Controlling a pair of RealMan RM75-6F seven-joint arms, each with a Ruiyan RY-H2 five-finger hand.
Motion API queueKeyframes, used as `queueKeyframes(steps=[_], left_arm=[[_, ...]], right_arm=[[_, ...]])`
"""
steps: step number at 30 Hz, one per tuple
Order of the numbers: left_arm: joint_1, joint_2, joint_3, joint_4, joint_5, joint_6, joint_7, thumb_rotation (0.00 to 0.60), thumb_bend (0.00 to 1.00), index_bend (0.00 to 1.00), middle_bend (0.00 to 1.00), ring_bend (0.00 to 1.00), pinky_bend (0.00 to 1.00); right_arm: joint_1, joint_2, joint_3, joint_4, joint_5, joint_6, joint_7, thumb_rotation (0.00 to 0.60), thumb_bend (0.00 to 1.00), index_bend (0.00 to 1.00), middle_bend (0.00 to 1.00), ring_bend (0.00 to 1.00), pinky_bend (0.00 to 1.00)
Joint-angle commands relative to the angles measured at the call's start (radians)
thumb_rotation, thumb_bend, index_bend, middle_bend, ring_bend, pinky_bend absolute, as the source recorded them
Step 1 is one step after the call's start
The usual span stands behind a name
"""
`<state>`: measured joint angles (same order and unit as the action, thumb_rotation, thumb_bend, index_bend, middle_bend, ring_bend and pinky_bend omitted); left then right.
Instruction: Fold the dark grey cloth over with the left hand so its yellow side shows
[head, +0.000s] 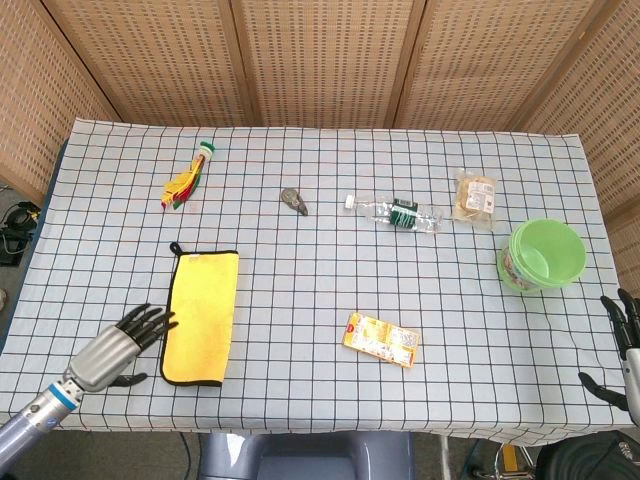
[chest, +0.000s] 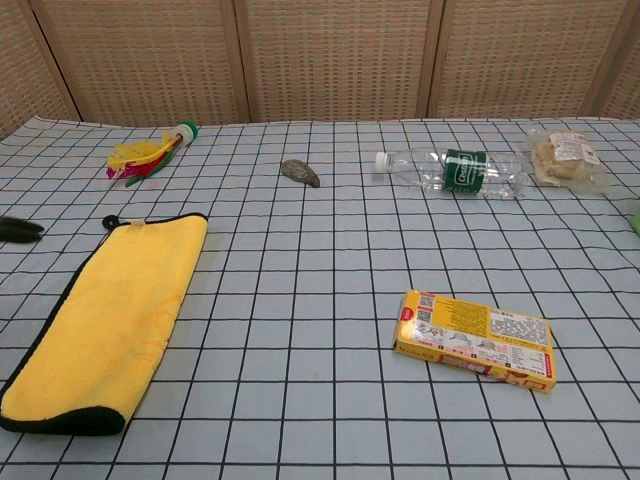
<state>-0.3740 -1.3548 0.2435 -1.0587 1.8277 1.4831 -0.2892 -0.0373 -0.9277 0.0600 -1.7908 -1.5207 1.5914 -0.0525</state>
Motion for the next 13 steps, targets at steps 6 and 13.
queueKeyframes(steps=[6, 13], left_arm=[[0.090, 0.231, -0.131, -0.360, -0.226, 0.057, 0.165, 0.600, 0.18, 0.00, 0.00, 0.00, 0.00], [0.159, 0.288, -0.170, -0.538, -0.339, 0.093, 0.289, 0.600, 0.18, 0.00, 0.00, 0.00, 0.00]], right_arm=[[-0.006, 0.003, -0.008, 0.001, -0.025, 0.014, 0.014, 0.600, 0.00, 0.00, 0.00, 0.00, 0.00], [-0.007, 0.001, -0.009, 0.012, -0.032, 0.019, 0.022, 0.600, 0.00, 0.00, 0.00, 0.00, 0.00]])
